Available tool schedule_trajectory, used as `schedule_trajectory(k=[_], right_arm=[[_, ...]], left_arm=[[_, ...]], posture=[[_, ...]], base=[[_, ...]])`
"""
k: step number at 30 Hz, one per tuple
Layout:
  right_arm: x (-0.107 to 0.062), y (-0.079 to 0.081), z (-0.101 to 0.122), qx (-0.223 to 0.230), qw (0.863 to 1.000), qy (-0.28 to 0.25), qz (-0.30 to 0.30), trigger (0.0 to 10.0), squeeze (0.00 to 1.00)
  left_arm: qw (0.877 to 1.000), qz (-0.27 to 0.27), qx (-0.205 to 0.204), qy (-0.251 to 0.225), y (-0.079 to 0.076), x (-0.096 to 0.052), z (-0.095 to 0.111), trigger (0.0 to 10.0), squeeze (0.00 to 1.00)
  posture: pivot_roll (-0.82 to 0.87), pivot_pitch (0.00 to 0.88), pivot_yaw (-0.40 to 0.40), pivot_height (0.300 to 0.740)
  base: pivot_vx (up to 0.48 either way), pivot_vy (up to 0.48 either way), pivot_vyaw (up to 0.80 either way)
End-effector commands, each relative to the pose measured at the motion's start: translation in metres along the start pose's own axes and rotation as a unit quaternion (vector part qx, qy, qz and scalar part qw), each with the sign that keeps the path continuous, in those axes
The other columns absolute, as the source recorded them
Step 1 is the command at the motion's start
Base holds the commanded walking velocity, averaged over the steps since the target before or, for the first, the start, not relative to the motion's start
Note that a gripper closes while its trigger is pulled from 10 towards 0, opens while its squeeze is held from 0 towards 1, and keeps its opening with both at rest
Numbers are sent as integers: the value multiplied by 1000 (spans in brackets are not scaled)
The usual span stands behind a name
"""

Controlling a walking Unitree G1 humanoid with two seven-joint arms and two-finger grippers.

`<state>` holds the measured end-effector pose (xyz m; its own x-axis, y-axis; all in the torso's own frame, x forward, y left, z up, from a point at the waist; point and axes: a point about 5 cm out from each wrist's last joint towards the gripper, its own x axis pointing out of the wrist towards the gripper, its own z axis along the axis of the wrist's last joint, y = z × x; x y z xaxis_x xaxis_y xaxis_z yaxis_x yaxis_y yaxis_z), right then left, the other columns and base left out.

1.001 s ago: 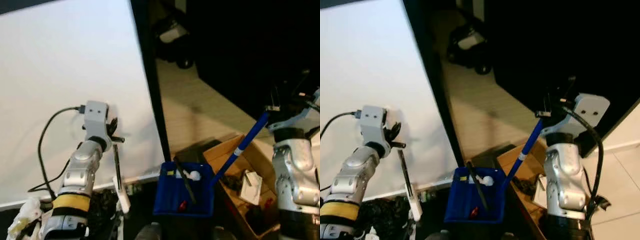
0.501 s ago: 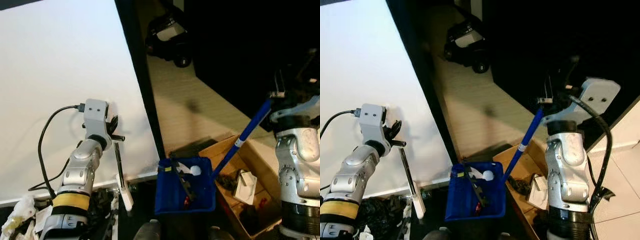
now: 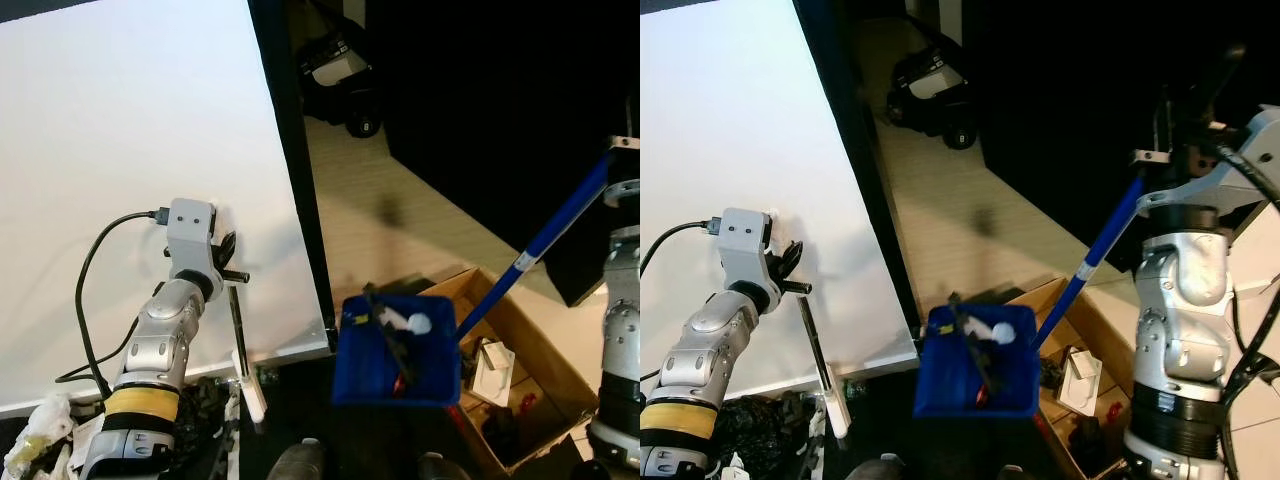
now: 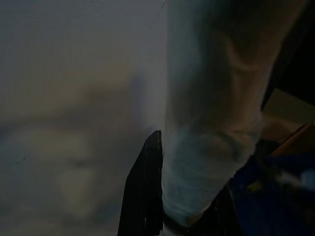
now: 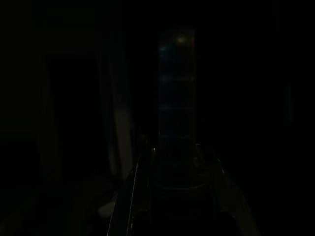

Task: Sweep floor

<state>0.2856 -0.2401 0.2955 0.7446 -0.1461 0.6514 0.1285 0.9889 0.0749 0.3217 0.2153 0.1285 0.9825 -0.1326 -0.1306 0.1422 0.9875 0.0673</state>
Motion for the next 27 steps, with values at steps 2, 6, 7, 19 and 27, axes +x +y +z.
schedule_trajectory(k=[2, 6, 7, 19, 27], right_arm=[[5, -3, 12, -4, 1000, -30, -1, 10000, 0], [13, -10, 19, -37, 998, -42, 6, 10000, 0], [18, -13, 23, -62, 997, -49, 13, 10000, 0], [53, -5, 25, -168, 979, -81, 88, 10000, 0], [64, 22, -5, -186, 965, -52, 175, 10000, 0]], left_arm=[[1000, 4, -1, -16, 1, -2, 4, 10000, 0], [1000, 2, -3, -14, 0, -1, 3, 10000, 0], [1000, -1, -4, -12, -1, 0, 2, 10000, 0], [1000, -5, -7, -13, -2, 1, 3, 10000, 0], [1000, 4, -8, -13, 1, -5, 0, 10000, 0]], posture=[[81, 111, 101, 740], [69, 115, 106, 740], [62, 118, 107, 740], [77, 121, 101, 740], [95, 130, 80, 740]], base=[[0, 0, 0], [0, 0, 0], [0, 0, 0], [0, 0, 0], [0, 0, 0]])
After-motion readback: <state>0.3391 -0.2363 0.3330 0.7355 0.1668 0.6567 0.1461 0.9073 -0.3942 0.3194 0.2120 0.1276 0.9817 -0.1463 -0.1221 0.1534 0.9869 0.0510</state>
